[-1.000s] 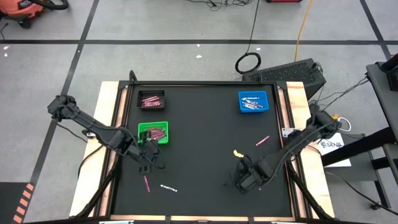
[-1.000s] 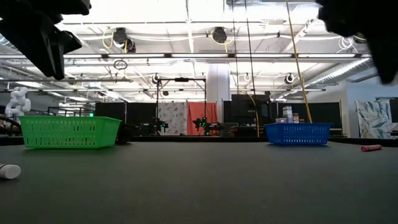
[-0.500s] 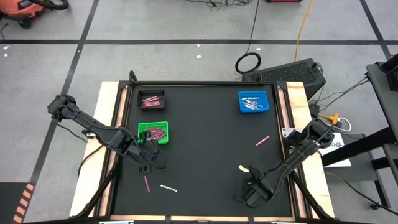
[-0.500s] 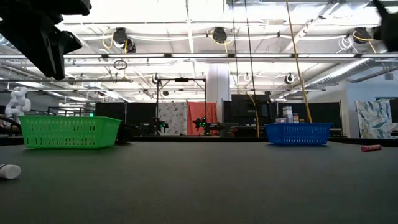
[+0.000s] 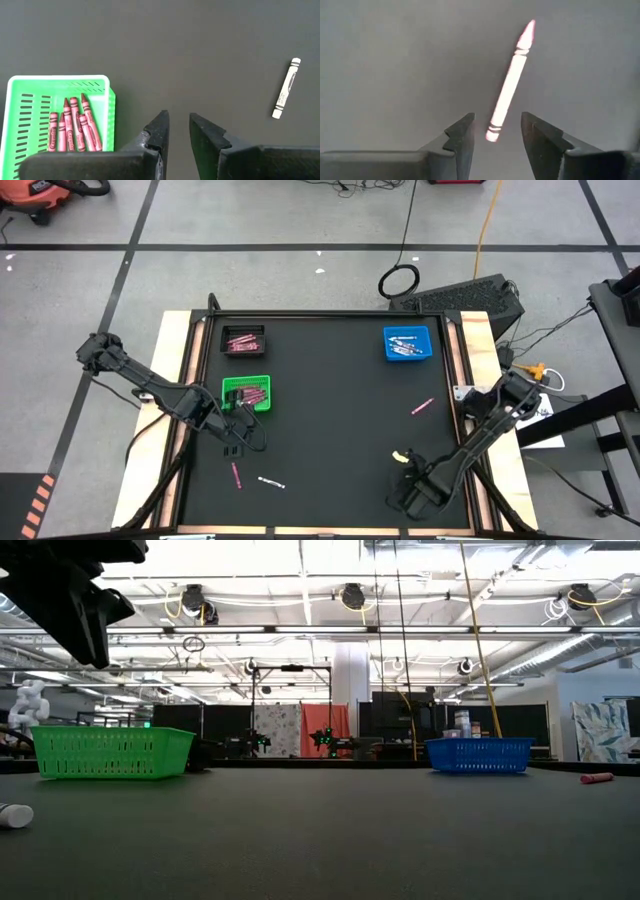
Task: Sort crayons
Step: Put the pink crayon into the black bin
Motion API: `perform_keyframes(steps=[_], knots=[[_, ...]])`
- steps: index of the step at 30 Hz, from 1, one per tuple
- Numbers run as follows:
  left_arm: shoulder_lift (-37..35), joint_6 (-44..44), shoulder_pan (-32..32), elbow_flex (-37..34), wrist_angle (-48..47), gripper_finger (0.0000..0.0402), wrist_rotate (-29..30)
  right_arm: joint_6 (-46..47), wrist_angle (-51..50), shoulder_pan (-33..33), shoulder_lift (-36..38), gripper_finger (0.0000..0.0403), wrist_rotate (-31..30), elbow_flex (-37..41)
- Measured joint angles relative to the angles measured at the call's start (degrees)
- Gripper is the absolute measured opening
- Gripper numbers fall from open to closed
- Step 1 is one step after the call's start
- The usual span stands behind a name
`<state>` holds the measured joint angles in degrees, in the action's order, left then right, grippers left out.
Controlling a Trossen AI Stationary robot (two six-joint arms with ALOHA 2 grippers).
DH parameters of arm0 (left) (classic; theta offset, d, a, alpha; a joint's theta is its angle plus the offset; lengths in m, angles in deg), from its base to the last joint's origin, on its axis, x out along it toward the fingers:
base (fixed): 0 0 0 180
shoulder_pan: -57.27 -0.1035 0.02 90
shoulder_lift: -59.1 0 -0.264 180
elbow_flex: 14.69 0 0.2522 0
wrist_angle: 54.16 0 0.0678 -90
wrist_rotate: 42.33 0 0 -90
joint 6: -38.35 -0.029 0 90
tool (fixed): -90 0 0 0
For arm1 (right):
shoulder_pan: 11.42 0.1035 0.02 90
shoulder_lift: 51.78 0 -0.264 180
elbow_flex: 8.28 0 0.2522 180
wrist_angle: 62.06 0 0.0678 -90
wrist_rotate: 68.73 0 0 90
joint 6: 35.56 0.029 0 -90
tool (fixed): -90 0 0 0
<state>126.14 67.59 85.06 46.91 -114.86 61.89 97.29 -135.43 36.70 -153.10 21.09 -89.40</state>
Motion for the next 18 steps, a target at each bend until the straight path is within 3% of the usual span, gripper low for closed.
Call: perform_keyframes(steps=[12,18], knots=[[0.0,-0.1,0.0,0.0,0.0,0.0075,0.1,0.0,7.1,-0.1,0.1,0.0142,-1.3,6.3],[0.0,-0.1,0.0,0.0,0.0,0.0075,0.2,-0.5,10.1,-0.1,0.3,0.0104,-1.2,9.0]])
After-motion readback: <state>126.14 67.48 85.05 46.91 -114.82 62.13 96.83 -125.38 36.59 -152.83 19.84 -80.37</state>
